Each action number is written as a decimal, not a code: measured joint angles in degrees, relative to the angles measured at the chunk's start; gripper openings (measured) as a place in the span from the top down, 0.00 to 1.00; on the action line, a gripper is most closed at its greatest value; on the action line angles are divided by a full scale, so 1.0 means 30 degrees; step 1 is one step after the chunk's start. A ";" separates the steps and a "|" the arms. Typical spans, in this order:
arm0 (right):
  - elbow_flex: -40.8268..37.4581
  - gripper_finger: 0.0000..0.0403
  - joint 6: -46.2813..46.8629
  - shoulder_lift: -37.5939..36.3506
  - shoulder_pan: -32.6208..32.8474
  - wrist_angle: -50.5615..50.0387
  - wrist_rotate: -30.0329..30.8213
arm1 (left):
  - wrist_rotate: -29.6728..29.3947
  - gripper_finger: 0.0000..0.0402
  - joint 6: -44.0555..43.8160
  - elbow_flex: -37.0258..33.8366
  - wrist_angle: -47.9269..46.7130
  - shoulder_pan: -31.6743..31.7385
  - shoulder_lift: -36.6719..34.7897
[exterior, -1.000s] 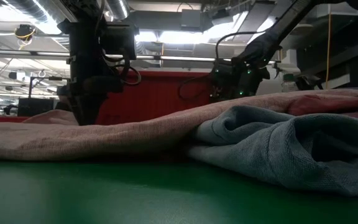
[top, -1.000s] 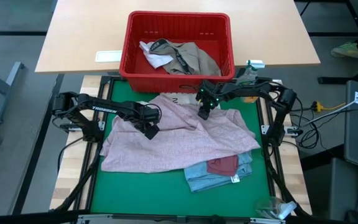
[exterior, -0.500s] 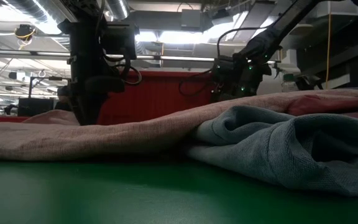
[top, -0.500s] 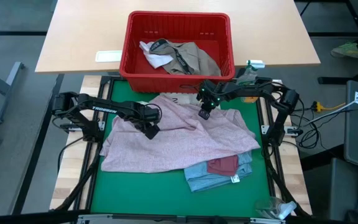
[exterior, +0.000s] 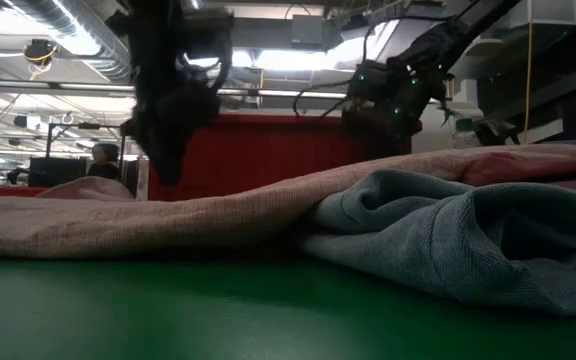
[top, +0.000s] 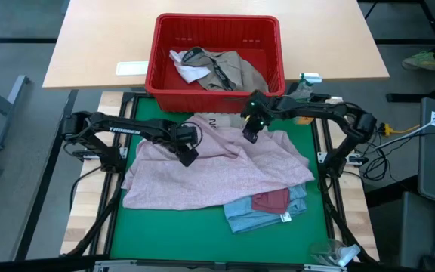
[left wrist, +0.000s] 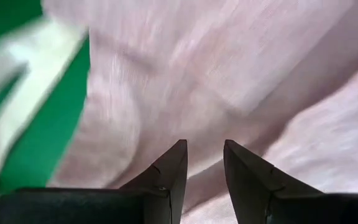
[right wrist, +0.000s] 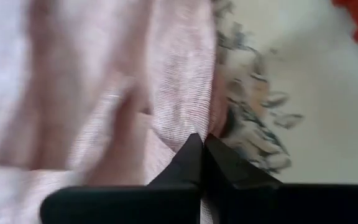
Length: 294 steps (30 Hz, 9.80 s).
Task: Fold Laundry from Bin
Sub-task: Fold the pink shirt from the red laundry basket
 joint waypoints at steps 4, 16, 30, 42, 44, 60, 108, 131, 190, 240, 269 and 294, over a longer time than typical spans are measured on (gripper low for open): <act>0.0000 0.99 -0.0007 -0.0848 0.0511 -0.0250 -0.0662 | -0.0178 0.75 0.2105 0.1366 -0.0439 0.0269 -0.0169; -0.0007 1.00 -0.0576 -0.1914 0.3646 -0.3046 0.1784 | -0.1634 0.75 0.5083 0.1788 -0.1992 0.0373 -0.0191; -0.0007 1.00 -0.0586 -0.1914 0.5349 -0.3516 0.3061 | -0.3821 0.54 0.6030 0.1785 -0.3542 0.2208 -0.0161; -0.0007 1.00 -0.1012 -0.1900 0.5318 -0.3611 0.3062 | -0.1754 0.53 0.6032 -0.0913 -0.3440 0.5672 -0.0140; -0.0007 0.99 -0.1023 -0.1900 0.5318 -0.3608 0.3062 | -0.1703 0.53 0.6037 -0.1562 -0.3402 0.5891 -0.0140; -0.0007 1.00 -0.1031 -0.1892 0.5318 -0.3608 0.3062 | -0.1603 0.92 0.6880 -0.2413 -0.4642 0.5464 -0.0197; 0.0000 1.00 0.5430 -0.4858 1.7126 -1.1103 1.0985 | -0.0781 1.00 -0.6847 0.2138 -0.5892 -1.3120 -0.0067; 0.0000 1.00 0.7179 -0.4792 1.8337 -1.2948 1.0831 | 0.0539 0.94 -0.7128 0.1744 -0.3491 -1.5099 0.2565; -0.0007 0.62 0.7159 -0.4792 1.8322 -1.2955 0.9962 | -0.2443 0.70 -1.2991 0.1744 -0.9912 -1.1977 -0.0465; -0.0022 0.62 0.7173 -0.4792 1.8330 -1.2802 0.9968 | -0.0084 0.70 -1.9621 -0.2158 -0.7355 -0.9995 -0.0839; -0.0017 0.62 0.7166 -0.4792 1.8322 -1.2797 0.9964 | 0.3784 0.99 -2.0082 -0.2922 -0.7207 -1.1304 -0.0832; -0.0015 0.62 0.7169 -0.4792 1.8337 -1.2802 0.9845 | 0.7790 0.86 -2.7200 -0.2372 -0.4298 -1.8876 -0.0832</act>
